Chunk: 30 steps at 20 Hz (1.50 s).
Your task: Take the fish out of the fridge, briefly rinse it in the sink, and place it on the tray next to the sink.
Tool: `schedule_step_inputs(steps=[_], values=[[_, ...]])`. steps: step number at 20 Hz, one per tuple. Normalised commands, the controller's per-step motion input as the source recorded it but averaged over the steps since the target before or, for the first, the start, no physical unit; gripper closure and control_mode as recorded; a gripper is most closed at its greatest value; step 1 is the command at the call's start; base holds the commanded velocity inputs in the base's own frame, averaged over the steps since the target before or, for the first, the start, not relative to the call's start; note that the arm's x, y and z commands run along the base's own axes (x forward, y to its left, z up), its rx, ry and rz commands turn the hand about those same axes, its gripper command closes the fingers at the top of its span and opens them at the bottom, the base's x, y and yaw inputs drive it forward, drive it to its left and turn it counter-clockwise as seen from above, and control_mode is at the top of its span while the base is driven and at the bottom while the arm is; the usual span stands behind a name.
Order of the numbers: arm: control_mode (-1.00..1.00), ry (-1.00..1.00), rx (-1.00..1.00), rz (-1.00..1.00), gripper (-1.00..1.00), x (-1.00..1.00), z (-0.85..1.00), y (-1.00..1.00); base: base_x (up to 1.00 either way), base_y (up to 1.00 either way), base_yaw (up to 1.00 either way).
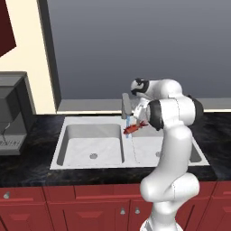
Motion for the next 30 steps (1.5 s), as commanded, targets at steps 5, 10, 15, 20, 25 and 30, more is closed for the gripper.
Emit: schedule_step_inputs(steps=[5, 10, 15, 20, 25, 30], values=[[-1.0, -0.48, -0.14, -0.08, 1.0, -1.0, 0.51, 0.27, 0.0, 0.0, 0.0], [-1.0, -0.71, -0.48, -0.02, 1.0, -1.0, 0.74, 0.31, 0.0, 0.0, 0.0], [-1.0, -0.7, -0.36, 0.0, 1.0, -0.99, 0.47, 0.4, 0.0, 0.0, 0.0], [1.0, -0.13, -0.03, 0.0, 1.0, -0.2, 0.01, 0.14, -0.8, 0.79, -0.09], [1.0, 0.0, 0.0, 0.0, 1.0, 0.0, 0.0, 0.0, -0.77, 1.0, -0.29], [1.0, 0.0, 0.0, 0.0, 1.0, 0.0, 0.0, 0.0, -0.14, 1.0, -0.39]])
